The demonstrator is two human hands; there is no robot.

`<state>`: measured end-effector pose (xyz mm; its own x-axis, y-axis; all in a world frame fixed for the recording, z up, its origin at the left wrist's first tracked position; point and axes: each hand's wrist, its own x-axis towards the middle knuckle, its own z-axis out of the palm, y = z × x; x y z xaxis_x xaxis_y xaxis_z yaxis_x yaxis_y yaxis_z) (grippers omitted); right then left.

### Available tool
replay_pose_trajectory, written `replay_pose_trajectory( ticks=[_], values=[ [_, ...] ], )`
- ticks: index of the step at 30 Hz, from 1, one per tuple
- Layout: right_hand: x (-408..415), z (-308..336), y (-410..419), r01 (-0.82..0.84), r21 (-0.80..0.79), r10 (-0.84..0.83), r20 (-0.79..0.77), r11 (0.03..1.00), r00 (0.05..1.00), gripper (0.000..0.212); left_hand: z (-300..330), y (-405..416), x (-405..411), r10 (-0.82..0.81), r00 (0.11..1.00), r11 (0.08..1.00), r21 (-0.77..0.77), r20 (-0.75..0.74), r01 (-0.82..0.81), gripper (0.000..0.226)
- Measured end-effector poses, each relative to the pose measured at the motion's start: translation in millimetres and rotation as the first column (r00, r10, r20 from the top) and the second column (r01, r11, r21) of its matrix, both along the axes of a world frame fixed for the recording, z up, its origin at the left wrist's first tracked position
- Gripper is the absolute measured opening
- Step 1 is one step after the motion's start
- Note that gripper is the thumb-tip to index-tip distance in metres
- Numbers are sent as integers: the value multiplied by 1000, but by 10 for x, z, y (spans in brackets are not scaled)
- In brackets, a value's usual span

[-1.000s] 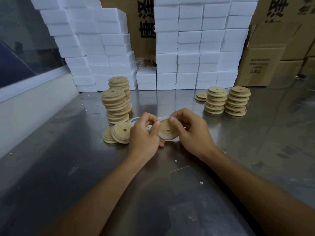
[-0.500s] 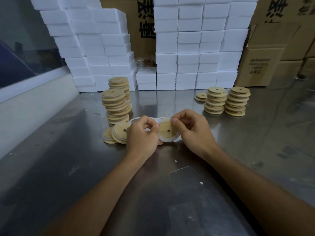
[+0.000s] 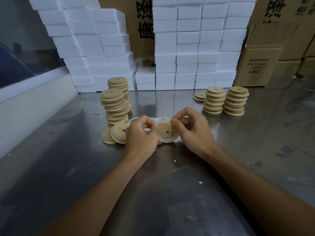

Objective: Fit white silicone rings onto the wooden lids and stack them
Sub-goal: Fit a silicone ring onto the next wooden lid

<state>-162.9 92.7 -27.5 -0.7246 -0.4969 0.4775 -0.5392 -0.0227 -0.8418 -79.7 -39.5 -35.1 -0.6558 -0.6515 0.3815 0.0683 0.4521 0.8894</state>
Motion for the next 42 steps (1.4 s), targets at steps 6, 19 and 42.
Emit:
replay_pose_trajectory(
  ticks=[6,19,42],
  values=[
    [-49,1,30,54,53,-47,-136,997,990,7,-33,-48,-39,-9,1000,999,50,19,8,23],
    [-52,26,40,30,68,-34,47,997,998,9,-20,-34,-15,-28,1000,995,100,9,27,15],
    [-111,29,83,32,153,-22,-68,988,997,9,5,25,49,23,1000,957,-291,1,-22,25]
  ],
)
